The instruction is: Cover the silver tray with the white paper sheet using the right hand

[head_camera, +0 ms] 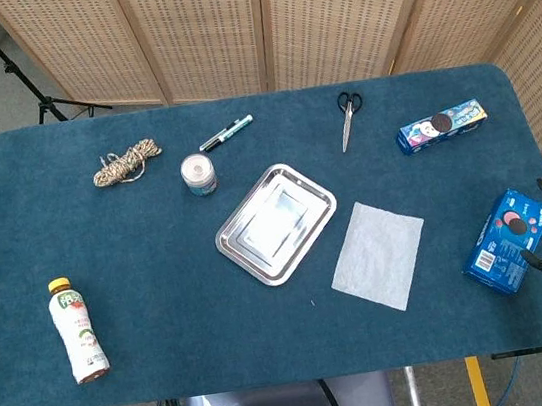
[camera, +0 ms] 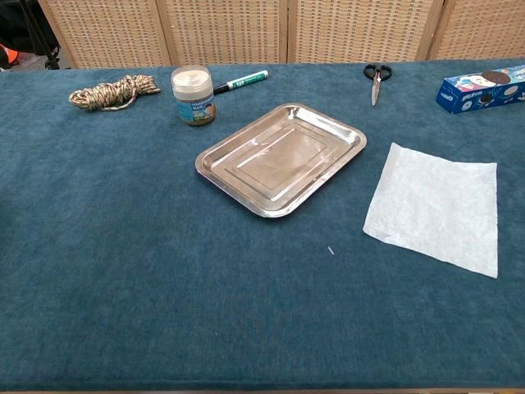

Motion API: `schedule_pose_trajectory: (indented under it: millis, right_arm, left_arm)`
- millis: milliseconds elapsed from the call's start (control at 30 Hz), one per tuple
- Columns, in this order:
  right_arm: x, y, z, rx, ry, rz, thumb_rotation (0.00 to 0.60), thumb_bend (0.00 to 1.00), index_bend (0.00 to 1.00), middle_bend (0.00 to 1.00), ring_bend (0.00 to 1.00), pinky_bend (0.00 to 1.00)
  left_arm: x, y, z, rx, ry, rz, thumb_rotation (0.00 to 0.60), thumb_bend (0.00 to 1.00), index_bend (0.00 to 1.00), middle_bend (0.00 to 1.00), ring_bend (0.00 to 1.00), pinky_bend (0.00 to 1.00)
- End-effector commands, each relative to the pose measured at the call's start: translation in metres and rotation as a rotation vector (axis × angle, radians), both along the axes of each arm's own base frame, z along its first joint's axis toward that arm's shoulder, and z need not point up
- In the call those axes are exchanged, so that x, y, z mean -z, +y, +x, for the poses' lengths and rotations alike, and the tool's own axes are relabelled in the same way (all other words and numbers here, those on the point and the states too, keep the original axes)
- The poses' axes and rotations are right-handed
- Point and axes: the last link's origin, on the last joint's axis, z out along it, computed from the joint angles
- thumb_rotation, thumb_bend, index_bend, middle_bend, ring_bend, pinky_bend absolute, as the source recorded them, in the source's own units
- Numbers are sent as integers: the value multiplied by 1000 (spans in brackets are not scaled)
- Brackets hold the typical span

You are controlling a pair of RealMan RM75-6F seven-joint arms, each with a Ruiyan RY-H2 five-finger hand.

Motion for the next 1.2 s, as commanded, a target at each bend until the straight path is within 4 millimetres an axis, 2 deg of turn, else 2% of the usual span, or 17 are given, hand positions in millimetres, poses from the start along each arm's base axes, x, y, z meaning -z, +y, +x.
schedule_pose_trajectory:
  millis: [33, 267, 433, 533, 667, 767, 867, 1100, 1200]
  right_arm:
    - [1, 0, 0, -3, -1, 12, 600, 0, 18, 0, 0, 0]
    - [6, -8, 6, -32, -29, 72, 600, 0, 99, 0, 0, 0]
    - [14, -37, 40, -120, -82, 216, 600, 0, 177, 0, 0, 0]
    - [22, -62, 70, -171, -76, 313, 600, 0, 210, 0, 0, 0]
    - [40, -91, 102, -177, -70, 413, 600, 0, 245, 0, 0, 0]
    - [55, -114, 119, -159, -35, 468, 600, 48, 261, 0, 0, 0]
    - [71, -132, 129, -138, -2, 501, 600, 121, 284, 0, 0, 0]
    - [107, -164, 144, -64, 31, 578, 600, 148, 293, 0, 0, 0]
    - [117, -177, 146, -31, 43, 582, 600, 164, 300, 0, 0, 0]
  left_arm:
    - [1, 0, 0, 4, 3, -9, 600, 0, 0, 0, 0, 0]
    - [4, -2, 1, 3, 9, -16, 600, 0, 0, 0, 0, 0]
    - [6, -3, 1, 1, 11, -16, 600, 0, 0, 0, 0, 0]
    - [7, -4, 2, 2, 14, -16, 600, 0, 0, 0, 0, 0]
    - [9, -4, 2, 2, 18, -22, 600, 0, 0, 0, 0, 0]
    - [11, -4, 1, -3, 26, -34, 600, 0, 0, 0, 0, 0]
    - [13, -3, 0, -11, 30, -44, 600, 0, 0, 0, 0, 0]
    - [16, 1, -1, -24, 37, -57, 600, 0, 0, 0, 0, 0]
    - [18, 2, -2, -30, 40, -63, 600, 0, 0, 0, 0, 0]
